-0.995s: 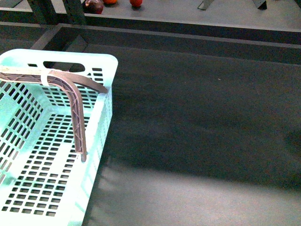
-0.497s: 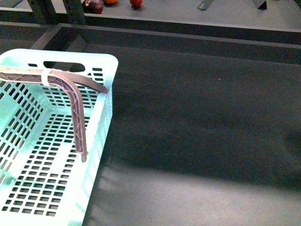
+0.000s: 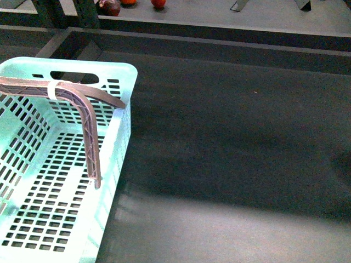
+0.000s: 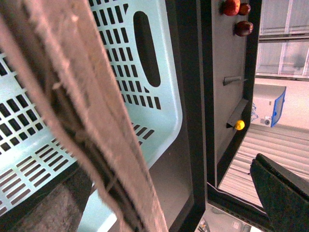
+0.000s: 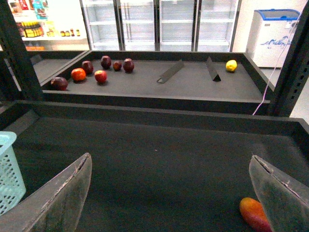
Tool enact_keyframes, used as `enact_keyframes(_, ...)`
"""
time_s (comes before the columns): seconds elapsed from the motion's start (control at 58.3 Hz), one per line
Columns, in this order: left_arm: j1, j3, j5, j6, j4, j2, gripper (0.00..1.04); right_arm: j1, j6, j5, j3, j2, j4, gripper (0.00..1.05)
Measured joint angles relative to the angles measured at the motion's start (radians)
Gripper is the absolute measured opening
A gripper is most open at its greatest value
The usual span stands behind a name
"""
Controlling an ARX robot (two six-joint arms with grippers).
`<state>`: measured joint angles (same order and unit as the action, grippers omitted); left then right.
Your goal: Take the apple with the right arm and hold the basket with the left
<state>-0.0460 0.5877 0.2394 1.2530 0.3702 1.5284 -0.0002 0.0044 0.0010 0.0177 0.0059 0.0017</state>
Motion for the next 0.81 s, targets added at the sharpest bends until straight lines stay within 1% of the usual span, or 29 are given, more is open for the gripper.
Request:
enact_keyframes(0.086, -0.010, 0.034, -0.004, -0.006, 0.000, 0.042, 0.97, 0.000, 0.000, 0.000, 0.000, 0.000, 0.000, 0.96)
enact_keyframes(0.12, -0.013, 0.044, -0.004, -0.007, 0.000, 0.055, 0.93, 0.000, 0.000, 0.000, 0.000, 0.000, 0.000, 0.96)
enact_keyframes(0.223, -0.017, 0.068, -0.004, -0.008, -0.004, 0.088, 0.73, 0.000, 0.000, 0.000, 0.000, 0.000, 0.000, 0.96)
enact_keyframes(0.24, -0.017, 0.070, -0.004, -0.008, -0.004, 0.091, 0.71, 0.000, 0.000, 0.000, 0.000, 0.000, 0.000, 0.96)
enact_keyframes(0.377, -0.017, 0.084, -0.004, -0.008, -0.018, 0.131, 0.46, 0.000, 0.000, 0.000, 0.000, 0.000, 0.000, 0.96)
enact_keyframes(0.514, -0.014, 0.090, -0.011, -0.027, -0.026, 0.146, 0.25, 0.000, 0.000, 0.000, 0.000, 0.000, 0.000, 0.96)
enact_keyframes(0.549, -0.009, 0.090, -0.012, -0.023, -0.030, 0.146, 0.18, 0.000, 0.000, 0.000, 0.000, 0.000, 0.000, 0.96)
enact_keyframes(0.6, -0.003, 0.091, -0.011, 0.015, -0.034, 0.142, 0.11, 0.000, 0.000, 0.000, 0.000, 0.000, 0.000, 0.96)
enact_keyframes(0.652, 0.008, 0.092, -0.009, 0.031, -0.045, 0.132, 0.07, 0.000, 0.000, 0.000, 0.000, 0.000, 0.000, 0.96)
enact_keyframes(0.806, 0.070, 0.098, -0.026, 0.003, -0.084, 0.089, 0.07, 0.000, 0.000, 0.000, 0.000, 0.000, 0.000, 0.96)
